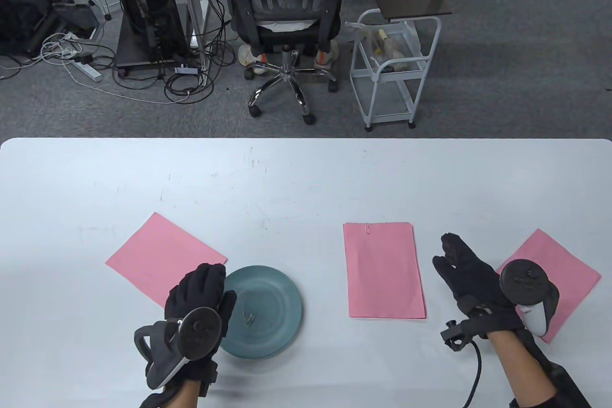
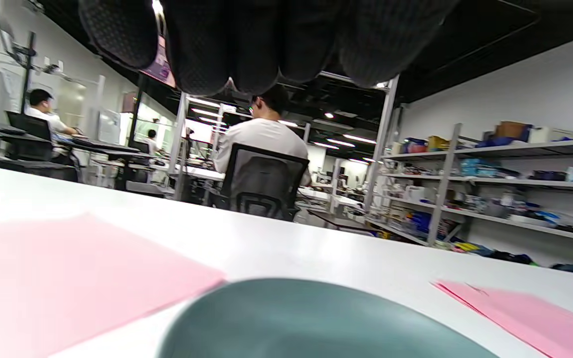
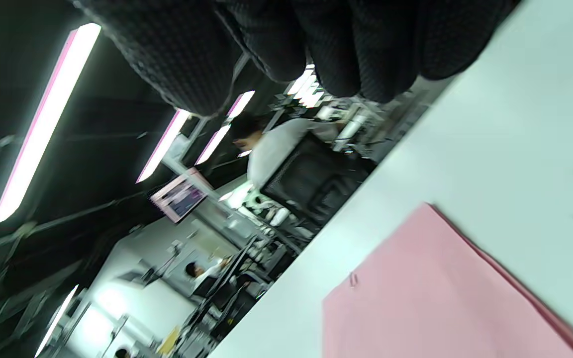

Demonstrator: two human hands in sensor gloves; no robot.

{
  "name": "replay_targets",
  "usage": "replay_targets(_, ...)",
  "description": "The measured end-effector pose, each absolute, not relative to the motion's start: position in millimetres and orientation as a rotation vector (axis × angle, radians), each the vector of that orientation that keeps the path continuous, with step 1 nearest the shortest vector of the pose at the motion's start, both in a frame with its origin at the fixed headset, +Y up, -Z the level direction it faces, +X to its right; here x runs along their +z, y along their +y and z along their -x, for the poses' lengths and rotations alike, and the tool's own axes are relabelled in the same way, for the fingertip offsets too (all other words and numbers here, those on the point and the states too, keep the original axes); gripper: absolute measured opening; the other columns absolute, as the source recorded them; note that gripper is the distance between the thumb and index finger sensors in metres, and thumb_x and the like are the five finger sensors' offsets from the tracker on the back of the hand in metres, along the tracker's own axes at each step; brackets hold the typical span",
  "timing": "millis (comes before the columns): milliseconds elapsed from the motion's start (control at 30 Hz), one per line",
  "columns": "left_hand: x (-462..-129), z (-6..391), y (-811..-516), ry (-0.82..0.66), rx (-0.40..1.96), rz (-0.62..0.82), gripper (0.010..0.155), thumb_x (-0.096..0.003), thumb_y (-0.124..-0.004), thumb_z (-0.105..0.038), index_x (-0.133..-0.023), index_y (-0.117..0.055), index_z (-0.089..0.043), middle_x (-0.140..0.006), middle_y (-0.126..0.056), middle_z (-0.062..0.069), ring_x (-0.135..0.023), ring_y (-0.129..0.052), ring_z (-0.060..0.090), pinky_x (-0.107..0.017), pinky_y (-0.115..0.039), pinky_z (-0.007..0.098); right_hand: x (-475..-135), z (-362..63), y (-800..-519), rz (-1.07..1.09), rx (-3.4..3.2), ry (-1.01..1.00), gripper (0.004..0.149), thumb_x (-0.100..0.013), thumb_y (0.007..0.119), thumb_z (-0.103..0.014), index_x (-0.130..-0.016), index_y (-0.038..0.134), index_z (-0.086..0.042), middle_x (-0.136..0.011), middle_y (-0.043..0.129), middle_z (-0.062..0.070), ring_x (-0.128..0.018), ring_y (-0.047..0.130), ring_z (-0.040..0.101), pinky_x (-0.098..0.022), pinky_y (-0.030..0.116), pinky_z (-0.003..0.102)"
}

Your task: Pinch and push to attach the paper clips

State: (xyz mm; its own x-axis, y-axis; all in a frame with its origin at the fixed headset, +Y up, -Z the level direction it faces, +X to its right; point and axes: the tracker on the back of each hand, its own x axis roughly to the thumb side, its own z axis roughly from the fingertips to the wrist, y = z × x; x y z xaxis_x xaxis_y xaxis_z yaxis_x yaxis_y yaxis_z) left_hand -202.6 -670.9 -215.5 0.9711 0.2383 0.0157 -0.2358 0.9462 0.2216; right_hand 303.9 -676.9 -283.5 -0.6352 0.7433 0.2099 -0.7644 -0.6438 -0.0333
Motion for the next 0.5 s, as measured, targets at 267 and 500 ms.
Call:
replay_targets(267,-253,232,-640,0.142,0.001,-0.043,0.057,-0.0596,-0.082,-0.034,-0.112,-0.066,-0.019,-0.114,-0.072,0.012,-0.104,-0.074,0.039,-0.076,-0.062,0.061,-246,-281,-668,-0.484,2.347,-0.224,0.067,-0.059,0.076,-0.041,-0.112,0.056,-0.006,-0.109,0.060,0.028,-0.095,0.065,0.050,-0.067,0.058,0.060)
replay_targets(500,-298,274,-662,0.255,-0.091,0.258,0.055,-0.0591,-0.081,-0.031,-0.111,-0.066,-0.019,-0.113,-0.072,0.012,-0.102,-0.075,0.038,-0.077,-0.063,0.059,-242,-281,-679,-0.513,2.409,-0.227,0.065,-0.059,0.076,-0.040,-0.111,0.058,-0.006,-0.109,0.062,0.027,-0.095,0.066,0.050,-0.067,0.058,0.059)
